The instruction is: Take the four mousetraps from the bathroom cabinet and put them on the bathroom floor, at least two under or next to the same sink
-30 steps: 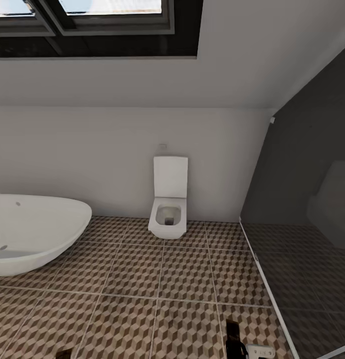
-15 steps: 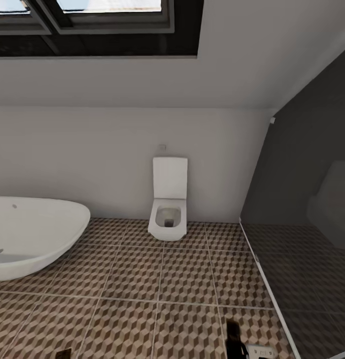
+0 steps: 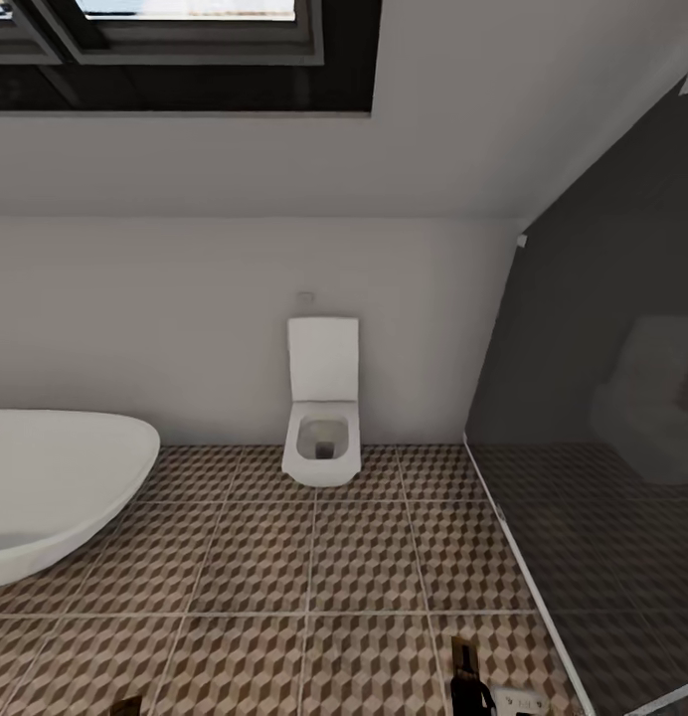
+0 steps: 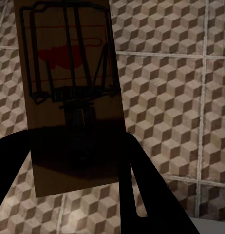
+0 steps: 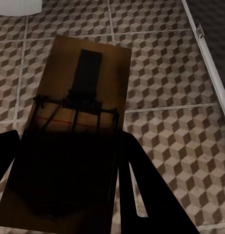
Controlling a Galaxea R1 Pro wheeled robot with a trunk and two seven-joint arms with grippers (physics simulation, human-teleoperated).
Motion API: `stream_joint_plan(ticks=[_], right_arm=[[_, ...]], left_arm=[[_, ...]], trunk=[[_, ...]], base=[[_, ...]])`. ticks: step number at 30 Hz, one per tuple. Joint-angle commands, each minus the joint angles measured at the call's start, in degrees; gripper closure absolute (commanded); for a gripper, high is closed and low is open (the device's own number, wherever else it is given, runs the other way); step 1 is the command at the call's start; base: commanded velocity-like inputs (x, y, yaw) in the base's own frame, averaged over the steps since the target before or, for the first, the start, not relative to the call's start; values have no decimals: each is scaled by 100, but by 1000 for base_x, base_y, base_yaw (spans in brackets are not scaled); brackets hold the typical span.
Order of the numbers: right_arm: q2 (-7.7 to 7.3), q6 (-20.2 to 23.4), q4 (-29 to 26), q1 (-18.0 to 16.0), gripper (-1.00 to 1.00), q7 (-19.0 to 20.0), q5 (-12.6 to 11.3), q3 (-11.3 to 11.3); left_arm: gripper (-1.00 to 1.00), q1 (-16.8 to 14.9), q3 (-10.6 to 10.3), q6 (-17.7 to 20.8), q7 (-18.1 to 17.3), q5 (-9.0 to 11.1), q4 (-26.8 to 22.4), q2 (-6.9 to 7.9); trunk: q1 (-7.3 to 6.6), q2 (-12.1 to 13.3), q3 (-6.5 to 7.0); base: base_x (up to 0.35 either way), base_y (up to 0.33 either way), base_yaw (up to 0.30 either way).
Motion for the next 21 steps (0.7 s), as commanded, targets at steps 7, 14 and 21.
stream_joint_plan(ticks=[7, 14, 21], right_arm=[[-8, -23, 3, -6, 100, -40, -60, 49], [-8, -23, 3, -6, 100, -40, -60, 49], [-8, -23, 4, -6, 100, -40, -60, 50]], left_arm=[[100, -5, -48, -20, 49, 30, -6, 7], [100, -5, -48, -20, 48, 30, -6, 7], [100, -5, -48, -20, 49, 30, -6, 7]], trunk=[[3, -12, 7], [3, -12, 25], [3, -12, 32]], base=[[1, 1, -156], [0, 33, -127], [0, 107, -46]])
